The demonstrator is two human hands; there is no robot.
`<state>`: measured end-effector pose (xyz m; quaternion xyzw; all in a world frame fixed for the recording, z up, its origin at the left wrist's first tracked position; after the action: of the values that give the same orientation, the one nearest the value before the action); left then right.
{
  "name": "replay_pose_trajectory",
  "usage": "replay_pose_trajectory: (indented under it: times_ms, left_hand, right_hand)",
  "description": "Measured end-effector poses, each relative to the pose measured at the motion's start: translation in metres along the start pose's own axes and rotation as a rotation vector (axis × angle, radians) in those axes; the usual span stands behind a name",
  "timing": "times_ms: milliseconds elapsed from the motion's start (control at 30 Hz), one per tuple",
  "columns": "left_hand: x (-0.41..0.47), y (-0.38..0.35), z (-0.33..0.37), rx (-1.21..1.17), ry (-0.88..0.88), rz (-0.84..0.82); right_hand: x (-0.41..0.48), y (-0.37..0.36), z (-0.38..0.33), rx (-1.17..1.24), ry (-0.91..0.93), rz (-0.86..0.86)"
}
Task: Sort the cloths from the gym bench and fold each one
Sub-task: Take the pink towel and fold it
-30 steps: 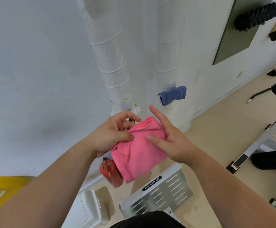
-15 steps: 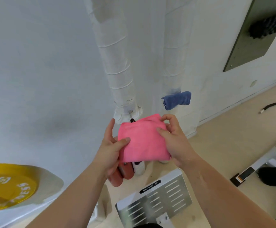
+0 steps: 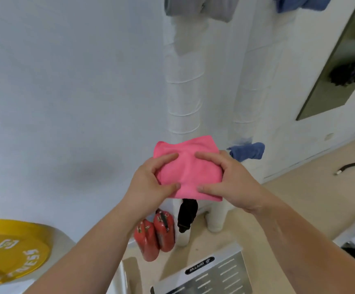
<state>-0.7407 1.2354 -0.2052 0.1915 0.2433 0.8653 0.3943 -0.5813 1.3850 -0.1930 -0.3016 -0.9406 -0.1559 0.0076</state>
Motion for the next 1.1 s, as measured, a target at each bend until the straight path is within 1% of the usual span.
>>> replay_pose_trajectory:
  times_ms: [67, 167, 300, 400, 500, 567, 633, 733, 800, 900, 967, 1033, 1100]
  left_hand:
    - [0.013, 0.015, 0.003, 0.086, -0.051, 0.082]
    - [0.032, 0.035, 0.007, 0.151, -0.122, 0.149]
    - [0.052, 0.056, 0.018, 0.162, -0.272, 0.160]
    - [0.066, 0.070, 0.026, 0.159, -0.308, 0.163]
    - [0.076, 0.085, 0.038, 0.109, -0.324, 0.077]
    - [0.080, 0.094, 0.051, -0.004, -0.301, -0.012]
    - [0.084, 0.101, 0.065, -0.092, -0.266, -0.036]
    - [0.092, 0.103, 0.086, -0.154, -0.237, 0.060]
    - [0.099, 0.097, 0.099, -0.156, -0.250, 0.151]
    - [0.111, 0.079, 0.129, -0.037, -0.387, 0.332]
    - [0.122, 0.060, 0.155, 0.068, -0.473, 0.431]
    - [0.138, 0.036, 0.184, 0.122, -0.500, 0.498]
    - [0.158, 0.008, 0.217, 0.103, -0.480, 0.545]
  right_hand:
    - [0.014, -0.005, -0.016, -0.147, 0.024, 0.025]
    - [0.032, -0.008, -0.039, -0.273, 0.037, 0.090]
    - [0.048, -0.009, -0.070, -0.455, 0.157, 0.128]
    - [0.055, -0.002, -0.086, -0.472, 0.207, 0.149]
    - [0.060, 0.009, -0.109, -0.411, 0.188, 0.035]
    - [0.064, 0.017, -0.125, -0.294, 0.182, -0.023]
    - [0.069, 0.024, -0.134, -0.158, 0.227, -0.024]
    - [0.082, 0.039, -0.135, 0.003, 0.318, 0.050]
    - [0.093, 0.051, -0.134, 0.072, 0.373, 0.076]
    - [0.108, 0.078, -0.137, 0.081, 0.532, 0.110]
    - [0.116, 0.105, -0.137, 0.086, 0.596, 0.134]
    - [0.127, 0.141, -0.135, 0.115, 0.627, 0.139]
    - [0.140, 0.187, -0.135, 0.174, 0.632, 0.119]
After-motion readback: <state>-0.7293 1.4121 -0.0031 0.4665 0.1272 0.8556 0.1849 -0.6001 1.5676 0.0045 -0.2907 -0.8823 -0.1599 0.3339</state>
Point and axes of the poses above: each hand's wrist, its own x-axis towards the middle knuckle, its own y-axis out of the back of the hand, z = x × y, the point moved 2 cm from there along x, towards the middle knuckle, and after that the axes turned 15 degrees about x, right-handed, at the moved point
